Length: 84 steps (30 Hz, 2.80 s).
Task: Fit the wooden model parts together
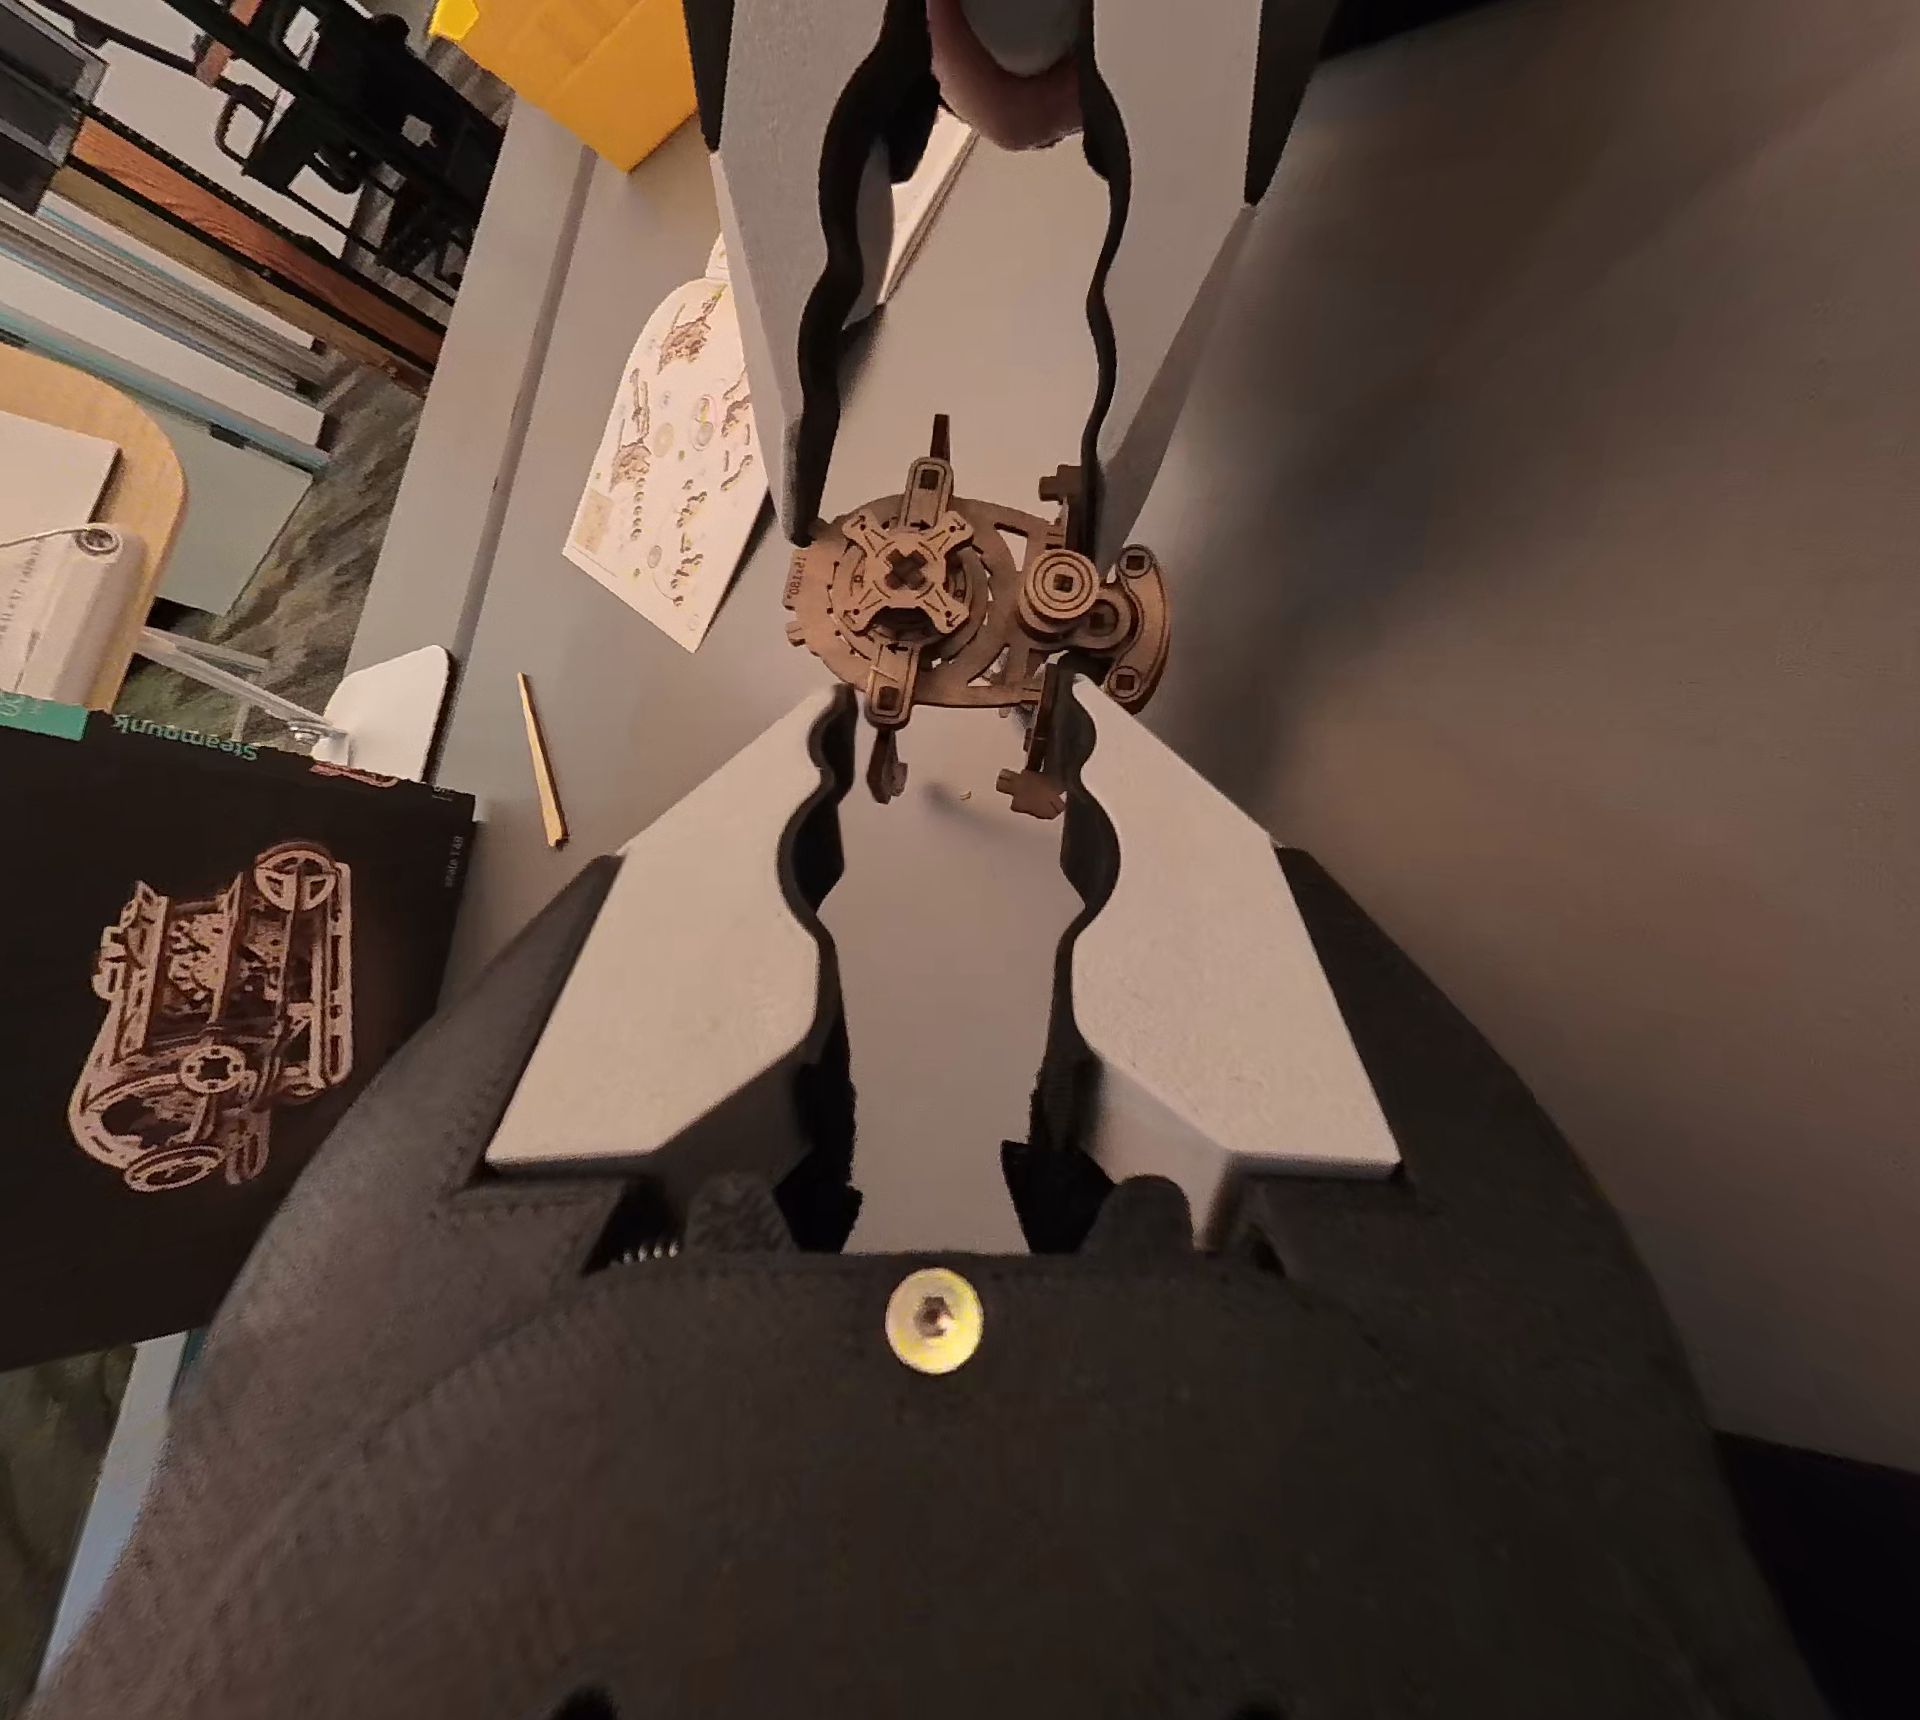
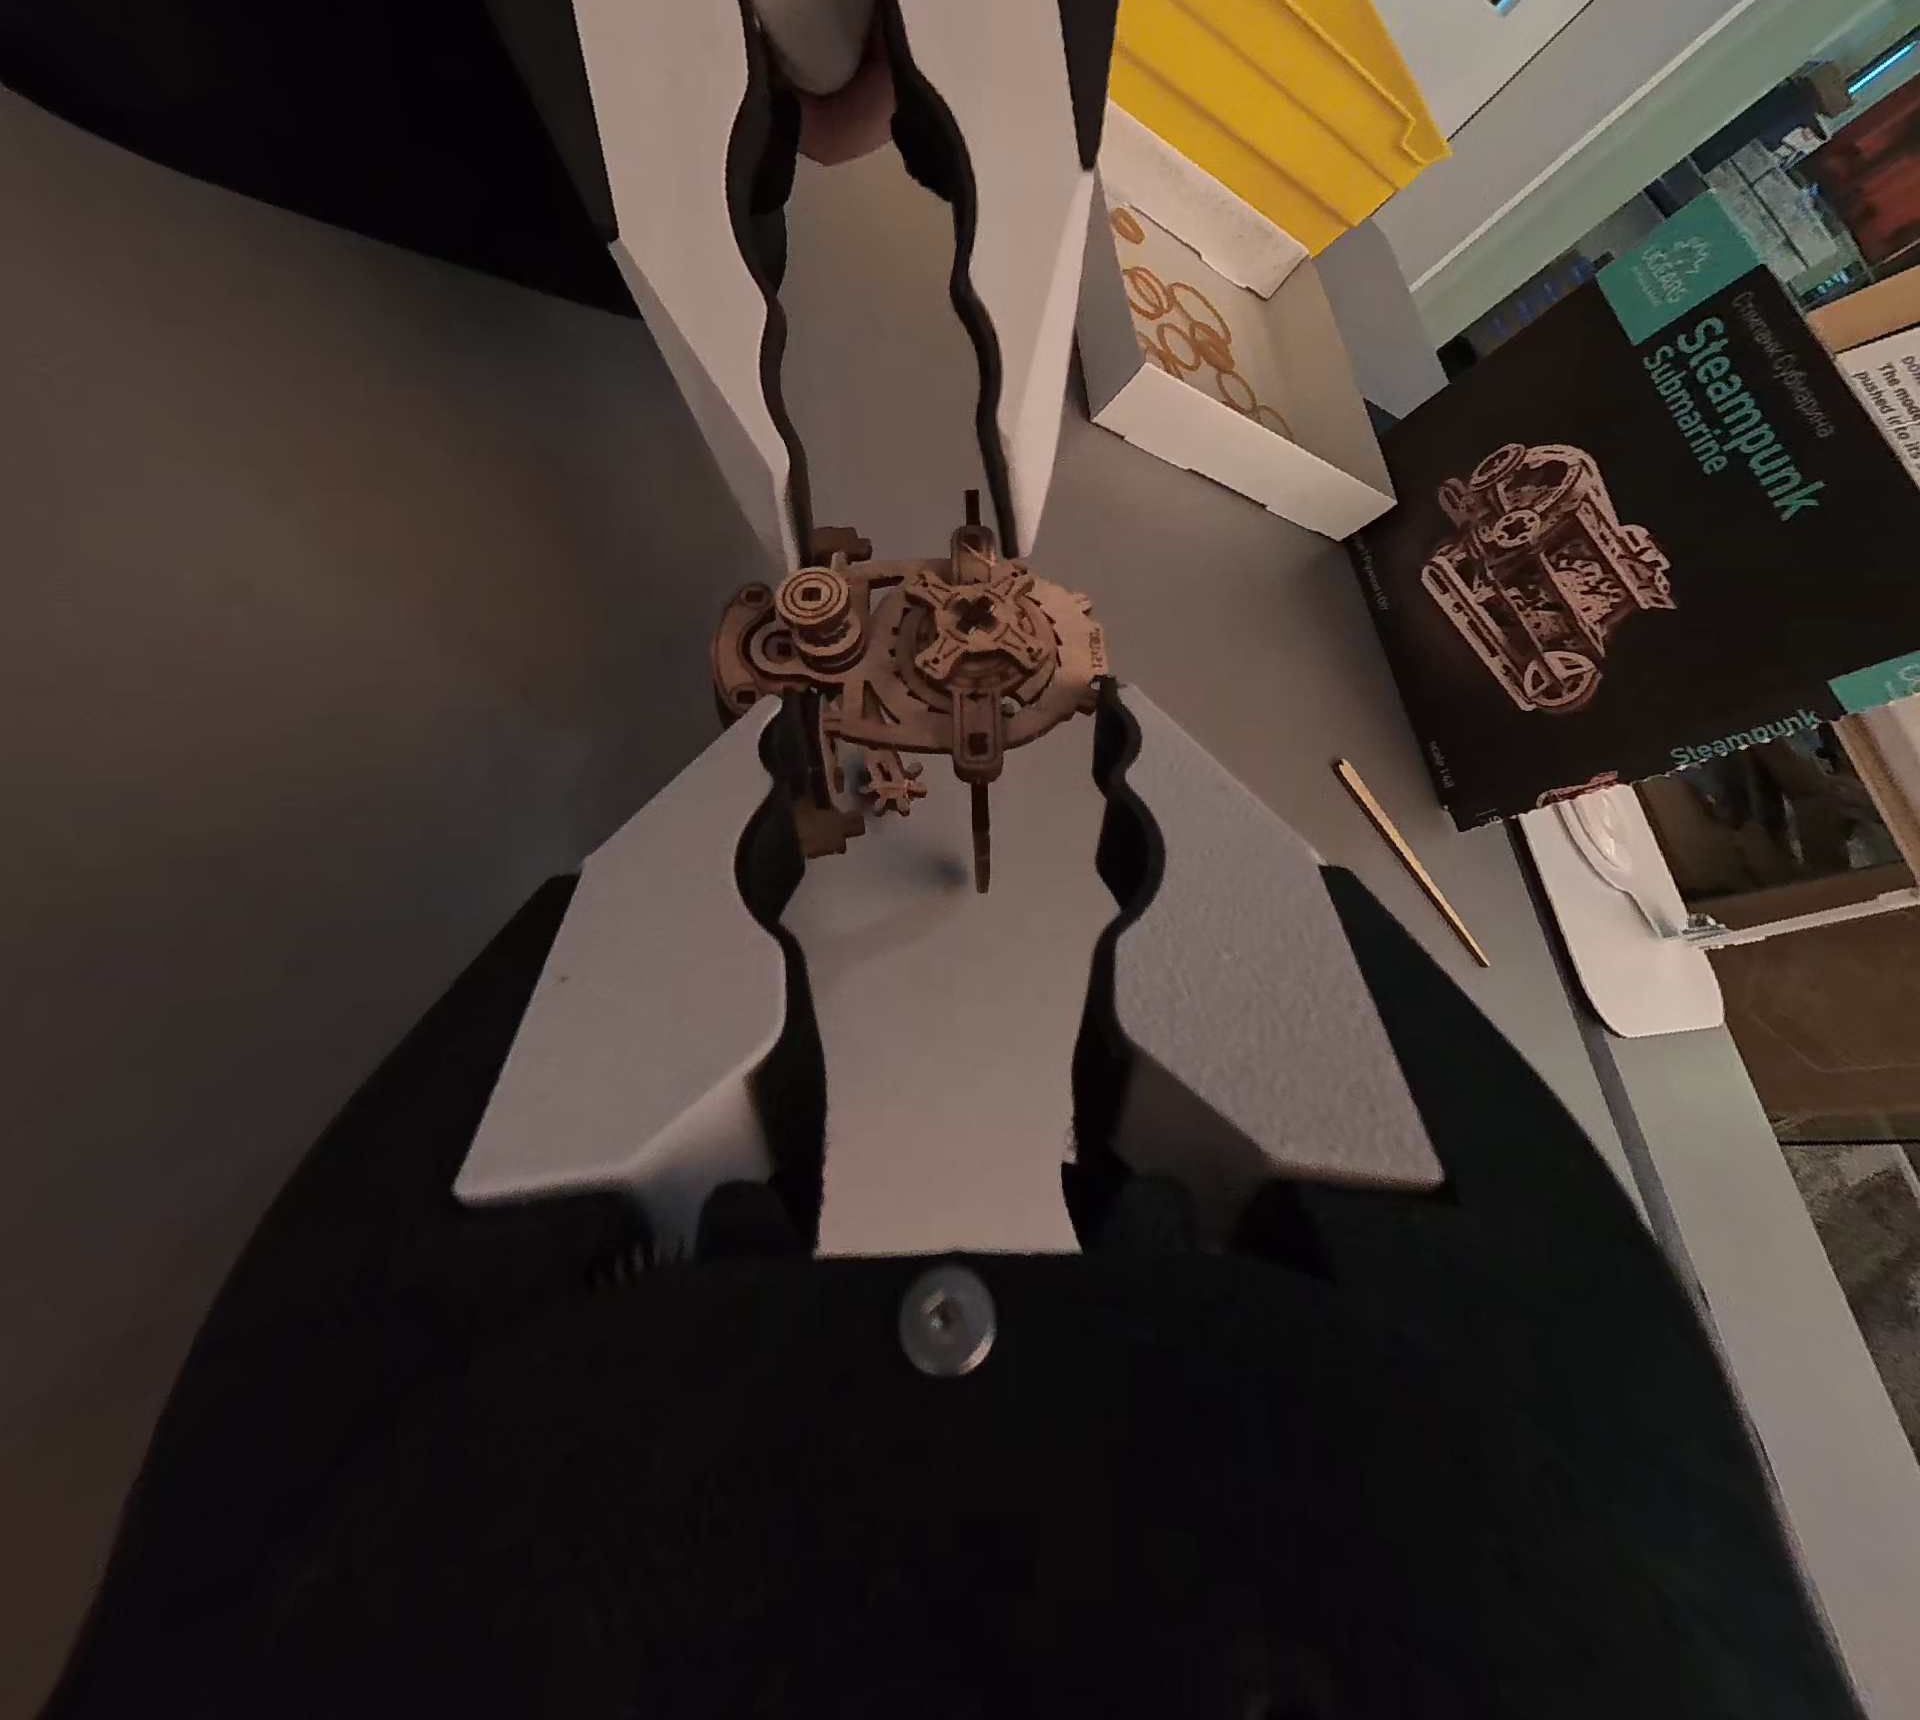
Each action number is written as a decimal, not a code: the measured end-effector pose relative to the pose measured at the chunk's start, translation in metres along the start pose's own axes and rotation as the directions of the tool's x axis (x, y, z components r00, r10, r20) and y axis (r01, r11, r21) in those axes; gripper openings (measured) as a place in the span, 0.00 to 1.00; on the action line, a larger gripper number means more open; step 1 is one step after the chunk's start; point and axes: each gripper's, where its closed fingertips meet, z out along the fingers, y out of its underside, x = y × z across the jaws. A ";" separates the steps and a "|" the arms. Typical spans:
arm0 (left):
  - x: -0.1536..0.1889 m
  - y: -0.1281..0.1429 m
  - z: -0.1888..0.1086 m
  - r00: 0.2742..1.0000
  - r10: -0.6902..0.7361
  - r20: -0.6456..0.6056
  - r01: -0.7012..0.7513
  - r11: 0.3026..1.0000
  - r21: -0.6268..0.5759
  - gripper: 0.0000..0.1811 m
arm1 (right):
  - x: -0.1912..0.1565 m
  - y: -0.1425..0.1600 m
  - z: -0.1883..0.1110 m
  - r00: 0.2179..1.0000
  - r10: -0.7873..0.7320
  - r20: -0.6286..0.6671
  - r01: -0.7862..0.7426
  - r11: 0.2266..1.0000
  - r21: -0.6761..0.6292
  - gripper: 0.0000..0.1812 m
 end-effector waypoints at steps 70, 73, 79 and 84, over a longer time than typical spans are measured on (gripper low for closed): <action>-0.001 0.003 0.008 0.998 -0.058 -0.020 0.058 0.998 0.014 0.19 | 0.001 0.002 0.001 0.998 0.068 0.015 -0.069 0.997 0.026 0.31; -0.001 0.003 0.008 0.998 -0.064 -0.023 0.064 0.998 0.008 0.19 | 0.001 0.002 0.001 0.998 0.063 0.013 -0.064 0.998 0.027 0.31; 0.000 0.002 0.008 0.997 -0.073 -0.037 0.074 0.997 0.023 0.19 | 0.001 0.002 0.000 0.998 0.064 0.016 -0.064 0.998 0.029 0.30; -0.014 -0.009 -0.003 0.994 -0.102 0.031 0.098 0.989 0.114 0.20 | 0.017 0.002 -0.006 0.968 0.247 0.040 -0.250 0.965 0.081 0.30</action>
